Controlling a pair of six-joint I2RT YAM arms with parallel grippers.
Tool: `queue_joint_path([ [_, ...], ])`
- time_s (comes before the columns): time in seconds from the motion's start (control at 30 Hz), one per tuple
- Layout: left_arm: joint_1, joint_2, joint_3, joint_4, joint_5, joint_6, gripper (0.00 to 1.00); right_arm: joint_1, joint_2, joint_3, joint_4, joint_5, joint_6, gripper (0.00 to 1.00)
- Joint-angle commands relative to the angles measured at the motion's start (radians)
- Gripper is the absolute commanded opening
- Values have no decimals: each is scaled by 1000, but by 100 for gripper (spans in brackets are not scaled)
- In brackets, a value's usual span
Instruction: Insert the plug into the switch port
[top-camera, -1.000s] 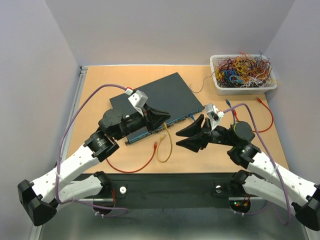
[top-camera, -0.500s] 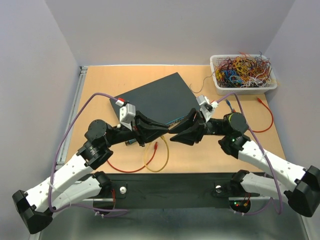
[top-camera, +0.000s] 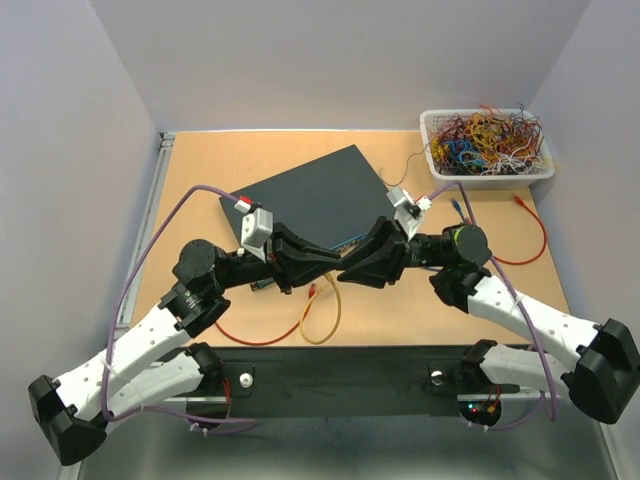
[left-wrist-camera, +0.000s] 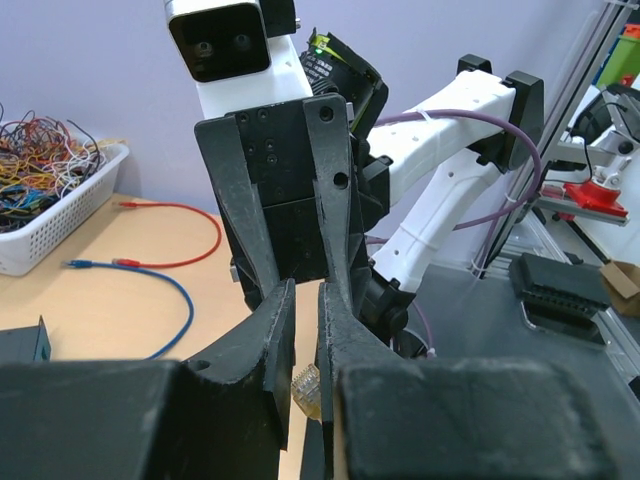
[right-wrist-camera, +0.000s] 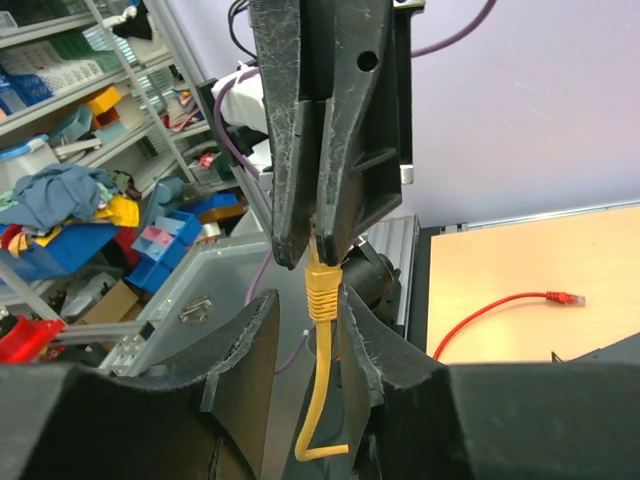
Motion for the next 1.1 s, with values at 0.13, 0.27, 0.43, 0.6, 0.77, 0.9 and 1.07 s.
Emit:
queue_joint_path([
  [0.13, 0, 17, -5, 123, 34, -20, 0, 10, 22, 28, 98, -23, 34, 32],
  [0.27, -2, 25, -5, 140, 34, -30, 0, 13, 33, 28, 101, -37, 27, 32],
  [0.43, -11, 45, -10, 168, 42, -40, 0, 13, 45, 36, 101, -43, 30, 32],
  [0.6, -17, 63, -13, 194, 36, -43, 0, 18, 55, 39, 103, -42, 33, 30],
  [0.77, -23, 74, -13, 212, 27, -42, 0, 25, 55, 39, 104, -43, 31, 23],
  [0.9, -25, 82, -21, 220, 16, -43, 0, 27, 52, 28, 104, -42, 30, 6],
  [1.07, -25, 74, -36, 214, -24, -45, 52, 27, 36, 4, 103, -17, 21, 0],
])
